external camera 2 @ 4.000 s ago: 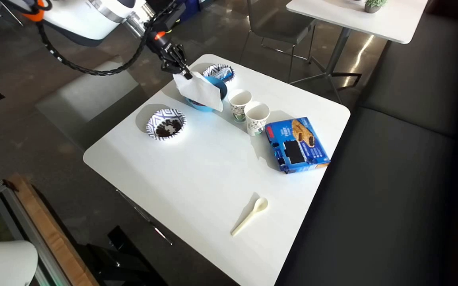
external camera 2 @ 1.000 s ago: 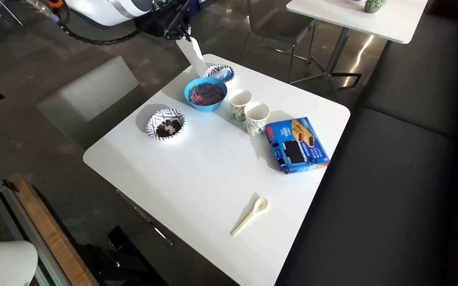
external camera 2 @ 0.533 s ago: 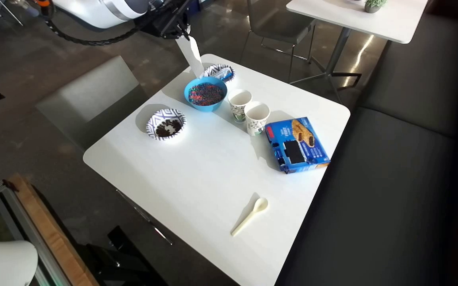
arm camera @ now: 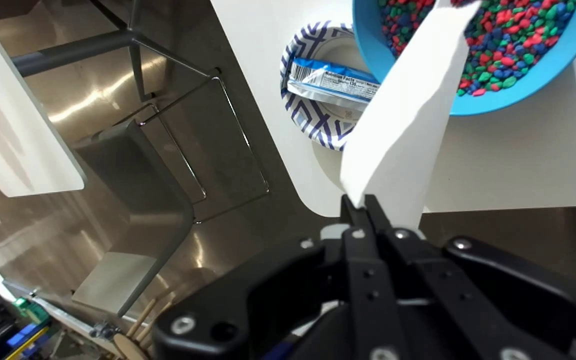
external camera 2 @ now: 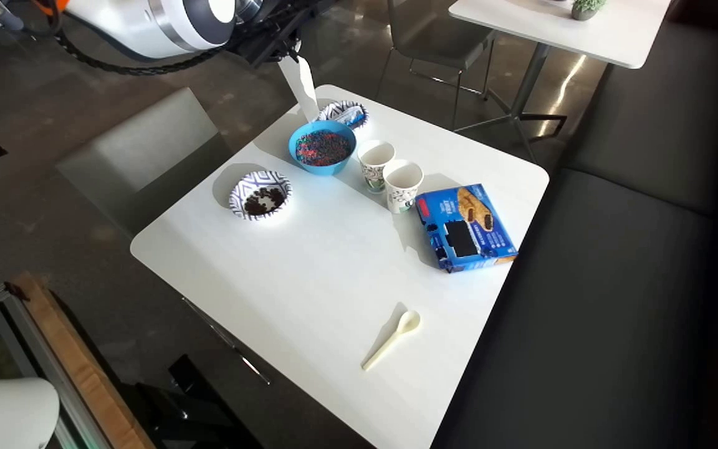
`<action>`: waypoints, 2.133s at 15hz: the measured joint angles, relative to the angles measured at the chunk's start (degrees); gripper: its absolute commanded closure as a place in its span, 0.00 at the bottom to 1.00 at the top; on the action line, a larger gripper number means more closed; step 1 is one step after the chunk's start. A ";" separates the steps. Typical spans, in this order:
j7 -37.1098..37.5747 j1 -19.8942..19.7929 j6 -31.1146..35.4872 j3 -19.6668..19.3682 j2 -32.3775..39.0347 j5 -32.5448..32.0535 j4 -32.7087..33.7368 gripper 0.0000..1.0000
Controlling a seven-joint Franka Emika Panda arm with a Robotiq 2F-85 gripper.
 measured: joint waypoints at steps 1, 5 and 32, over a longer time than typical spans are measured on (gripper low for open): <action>0.00 -1.12 1.96 0.72 -0.02 0.83 -1.15 1.00; 0.00 -5.99 9.61 4.01 0.04 2.37 -5.18 1.00; -2.83 -4.27 -3.61 2.41 -7.51 -0.80 -10.41 1.00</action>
